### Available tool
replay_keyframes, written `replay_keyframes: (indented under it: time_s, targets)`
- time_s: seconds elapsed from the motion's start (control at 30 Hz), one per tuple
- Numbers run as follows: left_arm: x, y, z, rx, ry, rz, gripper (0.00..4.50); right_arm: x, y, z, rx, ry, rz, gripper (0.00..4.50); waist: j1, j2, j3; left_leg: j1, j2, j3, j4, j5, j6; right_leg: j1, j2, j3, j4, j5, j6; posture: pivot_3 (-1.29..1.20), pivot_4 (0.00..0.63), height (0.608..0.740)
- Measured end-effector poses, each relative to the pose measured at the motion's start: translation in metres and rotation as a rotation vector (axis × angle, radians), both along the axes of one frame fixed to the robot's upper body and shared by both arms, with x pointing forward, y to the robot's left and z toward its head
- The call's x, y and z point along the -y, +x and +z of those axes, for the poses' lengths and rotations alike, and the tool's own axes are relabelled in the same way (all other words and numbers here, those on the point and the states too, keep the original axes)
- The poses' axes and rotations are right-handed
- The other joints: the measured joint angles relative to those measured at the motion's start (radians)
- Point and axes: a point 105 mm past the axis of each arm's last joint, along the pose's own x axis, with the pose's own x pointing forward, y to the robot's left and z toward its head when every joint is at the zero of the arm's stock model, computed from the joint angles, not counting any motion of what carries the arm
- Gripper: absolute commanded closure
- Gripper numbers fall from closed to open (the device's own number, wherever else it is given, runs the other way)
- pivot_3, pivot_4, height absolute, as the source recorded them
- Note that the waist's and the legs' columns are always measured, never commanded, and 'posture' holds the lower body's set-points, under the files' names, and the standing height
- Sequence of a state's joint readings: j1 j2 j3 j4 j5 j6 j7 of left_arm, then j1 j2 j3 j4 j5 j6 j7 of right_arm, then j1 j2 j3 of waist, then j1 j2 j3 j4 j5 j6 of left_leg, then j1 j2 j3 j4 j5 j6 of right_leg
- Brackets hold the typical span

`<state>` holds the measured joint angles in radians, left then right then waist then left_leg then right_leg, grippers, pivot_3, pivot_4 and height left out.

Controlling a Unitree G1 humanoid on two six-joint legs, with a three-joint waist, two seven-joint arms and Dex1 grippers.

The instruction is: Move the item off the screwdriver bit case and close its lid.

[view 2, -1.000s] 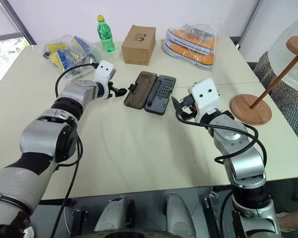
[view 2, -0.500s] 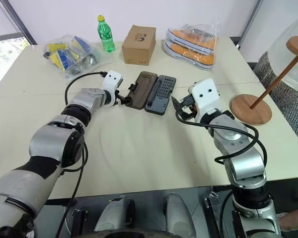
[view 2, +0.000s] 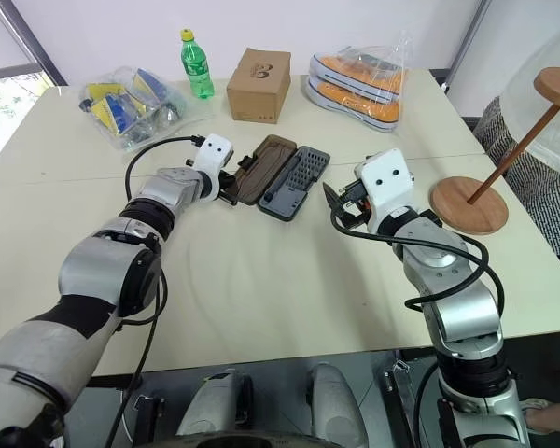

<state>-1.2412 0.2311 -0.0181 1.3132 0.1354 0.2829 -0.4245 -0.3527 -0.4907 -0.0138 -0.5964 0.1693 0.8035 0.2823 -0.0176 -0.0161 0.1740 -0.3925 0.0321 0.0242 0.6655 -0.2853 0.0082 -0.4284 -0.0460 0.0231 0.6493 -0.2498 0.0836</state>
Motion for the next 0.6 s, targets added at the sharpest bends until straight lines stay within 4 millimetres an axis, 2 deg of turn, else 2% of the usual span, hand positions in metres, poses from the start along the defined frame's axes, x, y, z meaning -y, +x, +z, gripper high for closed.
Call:
replay_keyframes:
  time_s: [0.17, 0.3, 0.6]
  targets:
    - [0.0, -0.001, -0.001, -0.006, 0.007, -0.017, 4.44, 0.001, 0.0, 0.0, -0.005, -0.004, -0.003, 0.0, 0.0, 0.0, 0.0, 0.0, 0.0, 0.0, 0.0, 0.0, 0.0, 0.0, 0.0, 0.0, 0.0, 0.0, 0.0, 0.0, 0.15, 0.74]
    - [-0.005, -0.005, -0.002, -0.004, 0.065, -0.116, 4.44, 0.002, 0.0, -0.001, -0.013, -0.009, -0.002, 0.0, -0.001, 0.0, 0.0, 0.0, 0.0, 0.0, 0.0, 0.0, 0.0, 0.0, 0.0, 0.0, 0.0, 0.0, 0.0, 0.0, 0.15, 0.74]
    - [-0.025, -0.014, 0.001, 0.013, 0.304, -0.349, 4.44, 0.004, -0.001, 0.001, -0.013, -0.021, -0.001, 0.0, -0.003, 0.0, 0.0, 0.0, 0.0, 0.0, 0.0, 0.0, 0.0, 0.0, 0.001, 0.0, 0.0, 0.0, 0.0, 0.0, 0.15, 0.74]
